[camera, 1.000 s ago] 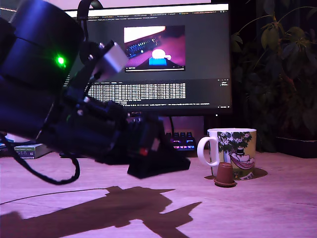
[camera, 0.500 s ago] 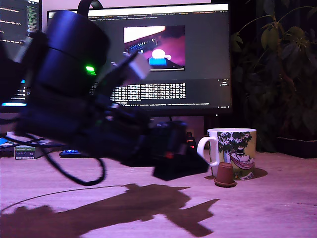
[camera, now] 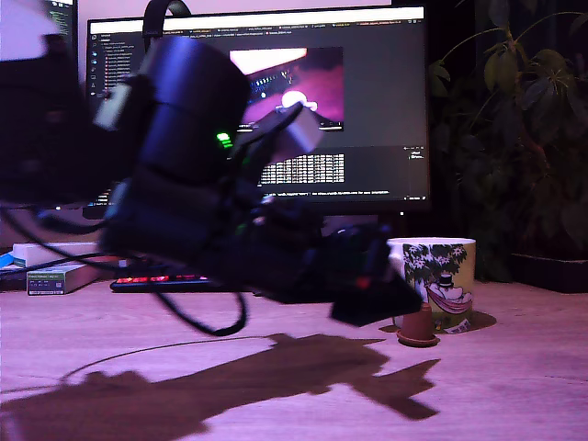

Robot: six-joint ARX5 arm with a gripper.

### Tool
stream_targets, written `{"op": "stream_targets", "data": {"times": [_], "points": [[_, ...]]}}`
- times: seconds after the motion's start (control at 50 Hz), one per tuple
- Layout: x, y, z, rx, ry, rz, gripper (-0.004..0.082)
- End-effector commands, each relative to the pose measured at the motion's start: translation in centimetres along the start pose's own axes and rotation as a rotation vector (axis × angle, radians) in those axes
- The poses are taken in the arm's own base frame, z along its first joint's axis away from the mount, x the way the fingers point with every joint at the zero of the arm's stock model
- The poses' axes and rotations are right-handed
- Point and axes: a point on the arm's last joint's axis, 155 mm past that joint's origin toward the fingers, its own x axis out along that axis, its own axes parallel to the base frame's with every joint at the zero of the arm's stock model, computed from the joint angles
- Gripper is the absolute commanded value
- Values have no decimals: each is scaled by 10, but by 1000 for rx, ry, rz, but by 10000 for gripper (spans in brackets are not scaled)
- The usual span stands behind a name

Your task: Pick up the coffee capsules from the table one by one and drop them inside the nearest coffee cup

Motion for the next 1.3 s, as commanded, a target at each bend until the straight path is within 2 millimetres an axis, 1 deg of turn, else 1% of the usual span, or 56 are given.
{"op": "stream_targets", "data": {"times": [0.0, 0.24, 0.42, 0.62, 0.94, 1.18, 1.22, 1.28], "points": [[7, -2, -10, -8, 27, -5, 518], [19, -1, -4, -7, 36, -7, 518], [30, 0, -13, -12, 63, -11, 518], [38, 1, -13, -16, 87, -13, 518], [48, 2, -18, -21, 101, -18, 518], [50, 2, -19, -22, 111, -18, 512], [50, 2, -19, -22, 111, -18, 504], [50, 3, -19, -22, 111, -18, 469]]}}
